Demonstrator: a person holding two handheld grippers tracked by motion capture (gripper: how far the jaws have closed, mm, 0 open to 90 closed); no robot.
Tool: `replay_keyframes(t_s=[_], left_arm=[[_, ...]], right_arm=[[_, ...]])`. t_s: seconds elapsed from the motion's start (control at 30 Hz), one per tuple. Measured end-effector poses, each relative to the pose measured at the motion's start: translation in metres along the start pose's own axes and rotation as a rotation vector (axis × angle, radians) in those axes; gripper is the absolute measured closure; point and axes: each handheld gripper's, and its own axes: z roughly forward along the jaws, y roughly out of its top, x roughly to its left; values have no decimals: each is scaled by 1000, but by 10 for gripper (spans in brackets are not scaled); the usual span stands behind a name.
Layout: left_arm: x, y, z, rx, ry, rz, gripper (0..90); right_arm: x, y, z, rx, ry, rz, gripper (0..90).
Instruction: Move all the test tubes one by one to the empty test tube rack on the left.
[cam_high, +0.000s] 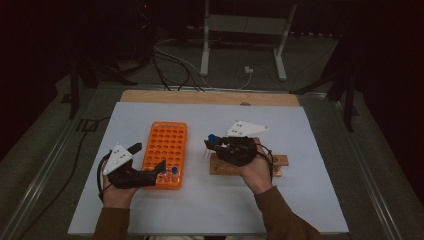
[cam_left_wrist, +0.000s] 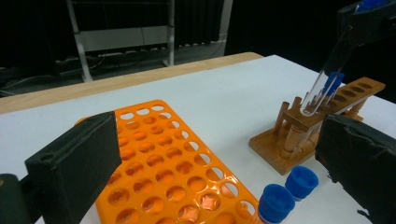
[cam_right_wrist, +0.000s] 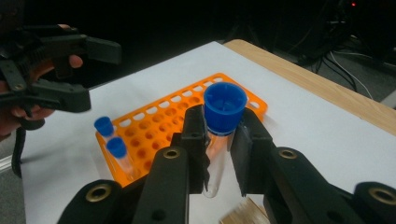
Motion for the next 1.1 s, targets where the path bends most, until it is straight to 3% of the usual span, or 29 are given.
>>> replay_keyframes(t_s=[0.33, 0.63, 1.1], left_arm=[[-3, 4, 6, 8, -9, -1, 12], [-12, 15, 21, 26, -42, 30, 34], [-24, 23, 35, 36, -71, 53, 68]], right_arm=[[11, 16, 19, -4, 22, -19, 768], [20, 29, 31, -1, 48, -36, 768], [34, 35, 42, 17, 83, -58, 767]])
